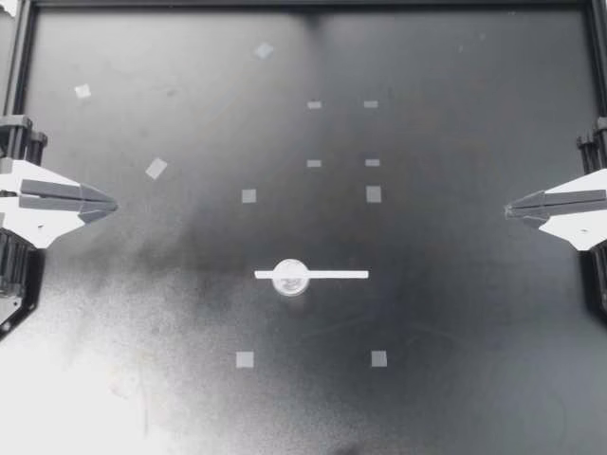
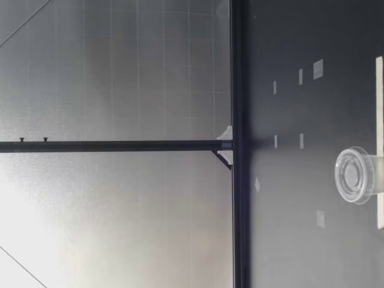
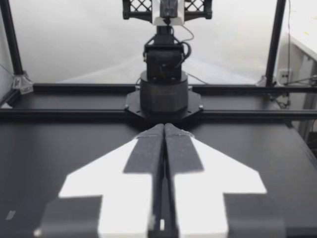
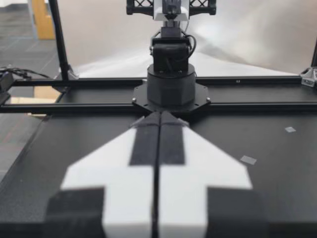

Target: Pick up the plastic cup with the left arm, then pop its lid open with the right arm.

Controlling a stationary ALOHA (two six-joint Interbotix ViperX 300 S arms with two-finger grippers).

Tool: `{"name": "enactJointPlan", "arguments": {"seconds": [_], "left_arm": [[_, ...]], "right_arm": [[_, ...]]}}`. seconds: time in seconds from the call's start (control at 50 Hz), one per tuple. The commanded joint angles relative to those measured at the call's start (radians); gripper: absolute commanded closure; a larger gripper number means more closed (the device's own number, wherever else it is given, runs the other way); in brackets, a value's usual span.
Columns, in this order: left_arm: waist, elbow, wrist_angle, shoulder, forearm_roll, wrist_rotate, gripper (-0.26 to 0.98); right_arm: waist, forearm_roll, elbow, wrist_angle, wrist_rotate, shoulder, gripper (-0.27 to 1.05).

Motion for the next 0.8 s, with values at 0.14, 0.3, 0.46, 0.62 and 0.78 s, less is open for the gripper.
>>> {"name": "enactJointPlan", "arguments": {"seconds": [0.14,0.3,0.46,0.62,0.78], "left_arm": [[0.011,-0.077,0.041,-0.052,0.002,0.006,0.91],[0.012,-0.158,0.215,0.000,0.002,0.009,0.91],[0.011,-0.155,0.149,0.104,0.002,0.003,0.91],[0.012,-0.129,0.028,0.221,0.002,-0.006,0.91],[0.011,-0.123,-0.052,0.330,0.002,-0.043,0.91]], "right_arm": [[-0.003,0.018,-0.107,0.025,0.020,0.035,0.96],[-0.003,0.018,-0.230,0.156,0.018,0.155,0.96],[-0.003,0.018,-0.290,0.115,0.018,0.324,0.96],[-0.003,0.018,-0.311,0.026,0.048,0.494,0.96],[-0.003,0.012,-0.321,-0.028,0.127,0.617,0.96]]}}
